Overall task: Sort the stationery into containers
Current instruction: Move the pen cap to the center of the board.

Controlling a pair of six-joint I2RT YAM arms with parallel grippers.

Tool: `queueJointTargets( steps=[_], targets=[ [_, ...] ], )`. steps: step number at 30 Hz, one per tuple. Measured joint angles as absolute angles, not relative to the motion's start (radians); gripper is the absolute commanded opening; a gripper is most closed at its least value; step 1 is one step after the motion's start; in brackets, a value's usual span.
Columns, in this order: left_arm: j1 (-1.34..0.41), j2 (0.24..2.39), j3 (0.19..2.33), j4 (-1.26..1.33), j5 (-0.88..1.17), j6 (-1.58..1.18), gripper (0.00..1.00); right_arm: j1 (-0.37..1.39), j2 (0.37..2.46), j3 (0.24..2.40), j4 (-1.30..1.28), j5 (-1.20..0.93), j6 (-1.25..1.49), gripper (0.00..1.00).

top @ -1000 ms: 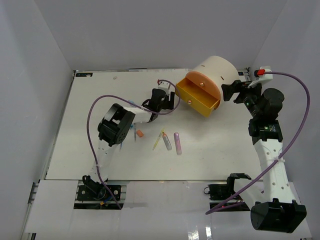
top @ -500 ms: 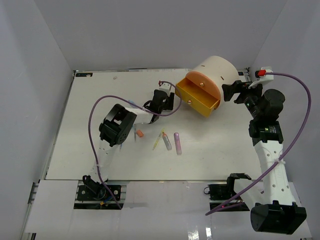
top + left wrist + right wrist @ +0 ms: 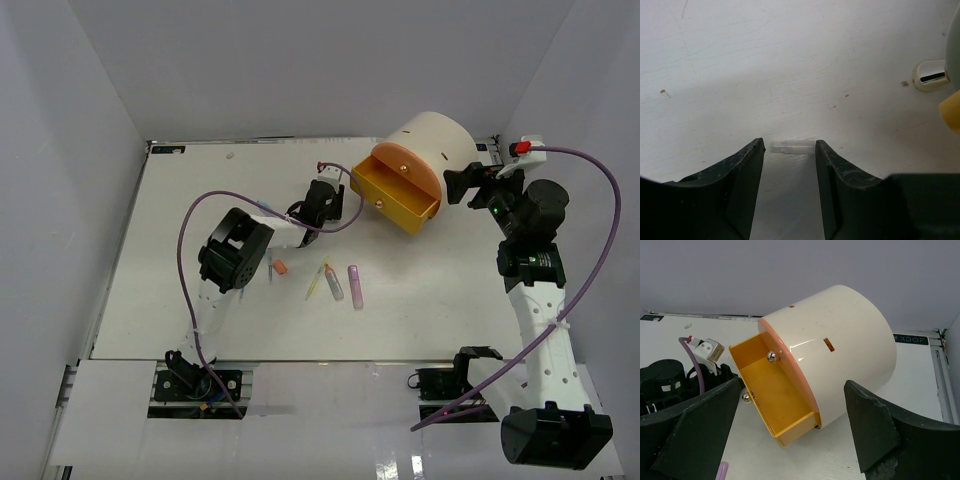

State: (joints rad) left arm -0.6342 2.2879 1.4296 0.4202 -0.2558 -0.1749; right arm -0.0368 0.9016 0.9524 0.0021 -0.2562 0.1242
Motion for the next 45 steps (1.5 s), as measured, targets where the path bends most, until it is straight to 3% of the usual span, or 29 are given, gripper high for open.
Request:
queueJointTargets(
  steps=[15, 30, 45],
  targets=[
    [-0.639, 2.279, 1.397, 0.447, -0.279, -0.165, 0.31, -0.037, 0.888, 0.952, 0.002, -0.256, 0.124, 0.90],
    [-0.644, 1.949, 1.031, 0.301, -0.268, -0.229, 0.25, -0.010, 0.883, 0.952, -0.004, -0.265, 0.118, 0.90],
    [-0.651, 1.662, 0.891, 0.079, -0.218, -0.228, 0.28, 0.152, 0.892, 0.952, -0.078, -0.249, 0.053, 0.91]
  ],
)
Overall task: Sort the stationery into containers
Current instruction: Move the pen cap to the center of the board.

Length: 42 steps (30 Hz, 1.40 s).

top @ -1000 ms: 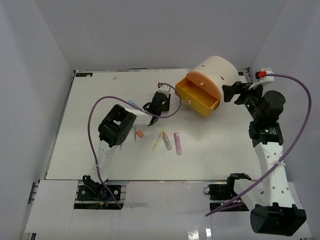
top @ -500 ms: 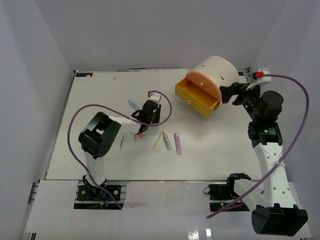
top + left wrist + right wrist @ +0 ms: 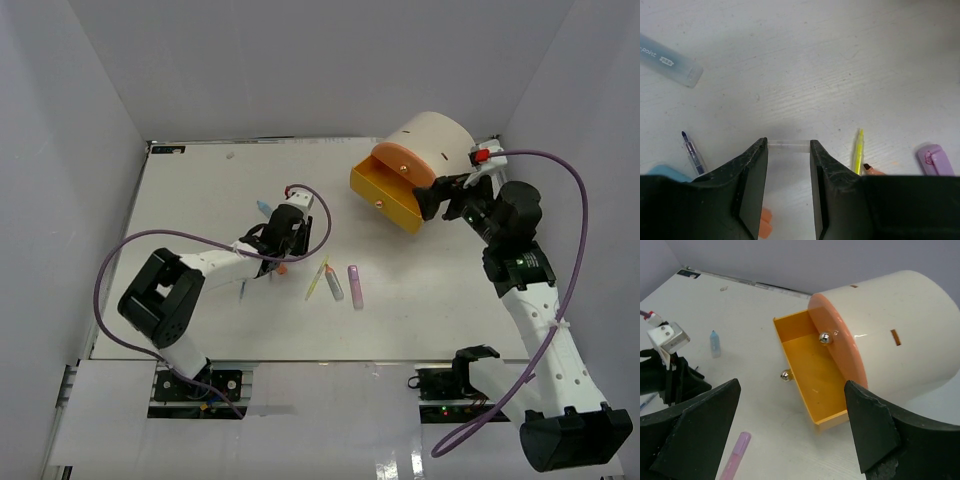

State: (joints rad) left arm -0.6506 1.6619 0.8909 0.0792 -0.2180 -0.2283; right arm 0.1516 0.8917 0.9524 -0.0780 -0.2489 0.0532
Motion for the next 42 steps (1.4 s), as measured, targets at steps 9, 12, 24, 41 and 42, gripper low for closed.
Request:
queueJointTargets(
  steps=[9, 12, 24, 41, 42],
  targets=[
    [-0.659, 1.567, 0.891, -0.062, -0.180, -0.191, 0.34, 0.282, 0.925, 0.951, -0.134, -0.216, 0.014, 0.91],
    [-0.664, 1.586, 0.891, -0.089, -0.174, -0.162, 0.36, 0.297, 0.925, 0.951, -0.136, -0.207, -0.005, 0.91],
    [-0.665, 1.738, 0.945, -0.112, -0.127, -0.026, 0.60, 0.330, 0.924, 0.932, -0.159, -0.165, -0.037, 0.91],
    [-0.662, 1.663, 1.087, -0.274, -0.251, -0.165, 0.91, 0.355, 0.918, 0.931, -0.177, -0.113, -0.058, 0.91],
    [-0.660, 1.639, 1.094, -0.303, -0.278, -0.209, 0.91, 0.356, 0.916, 0.931, -0.178, -0.110, -0.059, 0.91]
  ],
)
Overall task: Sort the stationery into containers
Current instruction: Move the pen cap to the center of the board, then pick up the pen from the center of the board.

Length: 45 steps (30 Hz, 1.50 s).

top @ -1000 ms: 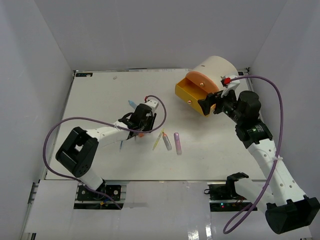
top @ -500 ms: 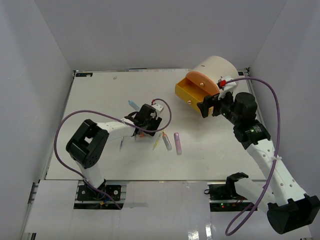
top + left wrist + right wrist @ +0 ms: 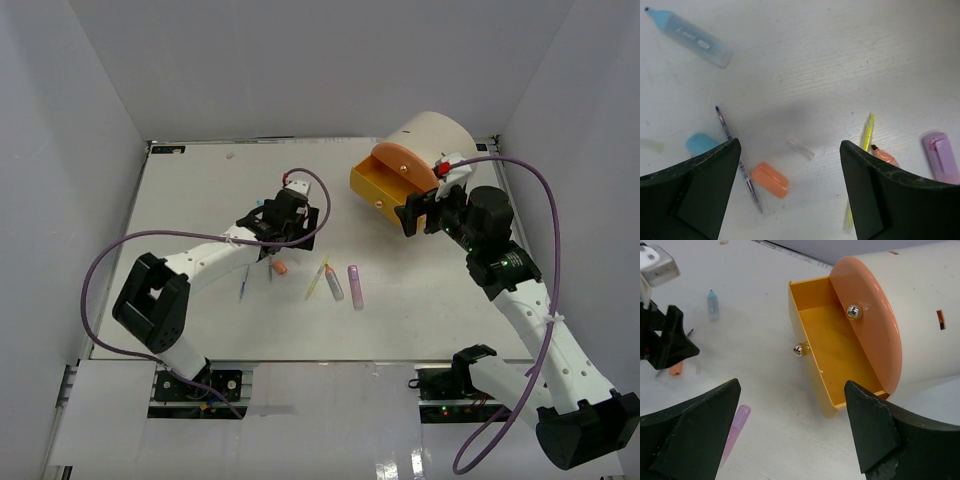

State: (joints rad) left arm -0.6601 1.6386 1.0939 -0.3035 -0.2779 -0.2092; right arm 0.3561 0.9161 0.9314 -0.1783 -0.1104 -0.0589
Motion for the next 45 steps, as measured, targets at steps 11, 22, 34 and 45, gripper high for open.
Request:
queueJointTargets(
  steps=[11, 22, 34, 45],
  targets=[
    [-0.540, 1.473, 0.991, -0.509, -0.320, -0.568, 0.68, 0.376, 0.910, 0.931, -0.179, -0.091, -0.060, 0.91],
    [-0.489, 1.581, 0.981, -0.522, -0.280, -0.639, 0.50, 0.382, 0.904, 0.914, -0.182, -0.073, -0.059, 0.91],
    [-0.479, 1.738, 1.084, -0.511, -0.270, -0.654, 0.45, 0.389, 0.902, 0.901, -0.181, -0.054, -0.060, 0.91],
    [-0.479, 1.791, 1.112, -0.504, -0.268, -0.653, 0.39, 0.394, 0.902, 0.901, -0.181, -0.051, -0.061, 0.91]
  ],
)
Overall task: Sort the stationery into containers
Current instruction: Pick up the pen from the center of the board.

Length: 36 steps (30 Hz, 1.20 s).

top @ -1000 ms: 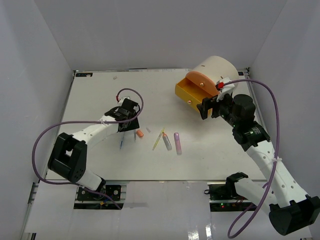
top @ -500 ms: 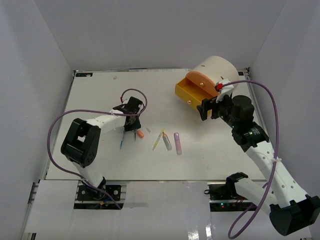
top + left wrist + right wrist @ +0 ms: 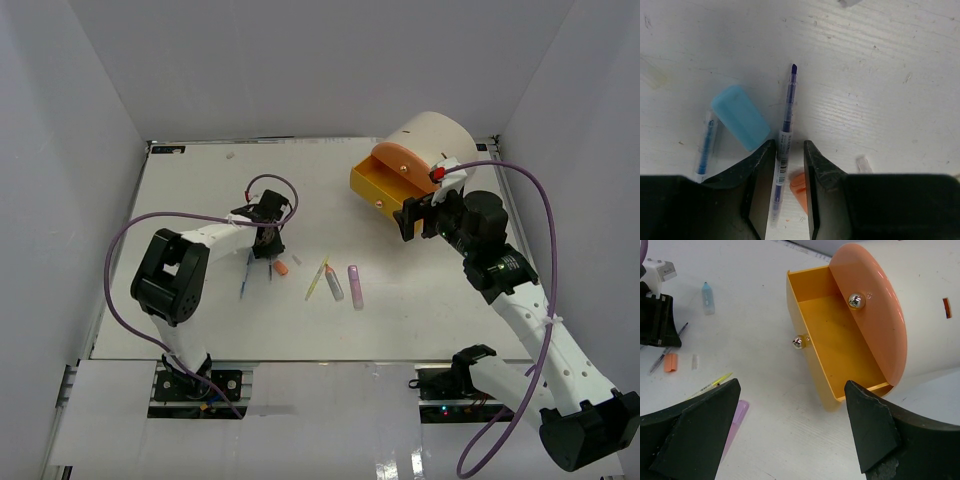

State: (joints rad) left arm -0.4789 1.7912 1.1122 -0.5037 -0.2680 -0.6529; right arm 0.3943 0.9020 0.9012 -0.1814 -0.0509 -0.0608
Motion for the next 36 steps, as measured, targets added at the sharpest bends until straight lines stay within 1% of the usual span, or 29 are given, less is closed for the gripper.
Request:
queueJointTargets(
  steps=[3, 4, 12, 15, 18, 25, 30, 36],
  targets=[
    [-0.478, 1.793, 1.114, -0.508, -0.268, -0.650, 0.34, 0.394, 0.902, 0.901, -0.181, -0.051, -0.061, 0.91],
    [-0.477, 1.794, 1.116, -0.511, -0.268, -0.649, 0.31, 0.394, 0.902, 0.901, -0.181, -0.051, -0.061, 0.91],
    [-0.474, 1.822, 1.159, -0.525, -0.265, -0.629, 0.22, 0.394, 0.902, 0.901, -0.181, -0.048, -0.061, 0.91],
    [-0.474, 1.832, 1.175, -0.525, -0.261, -0.615, 0.15, 0.394, 0.902, 0.901, -0.181, -0.047, -0.061, 0.91],
    [-0.474, 1.835, 1.193, -0.524, -0.260, -0.595, 0.11, 0.394, 0.902, 0.901, -0.181, -0.047, -0.061, 0.91],
    [-0.474, 1.822, 1.230, -0.526, -0.243, -0.544, 0.05, 0.395, 0.890, 0.901, -0.181, -0.051, -0.061, 0.91],
    [-0.475, 1.706, 1.250, -0.514, -0.184, -0.467, 0.05, 0.405, 0.878, 0.902, -0.182, -0.094, -0.060, 0.92],
    [-0.475, 1.436, 1.225, -0.366, 0.007, -0.287, 0.02, 0.419, 0.900, 0.956, -0.183, -0.214, -0.025, 0.96]
  ],
)
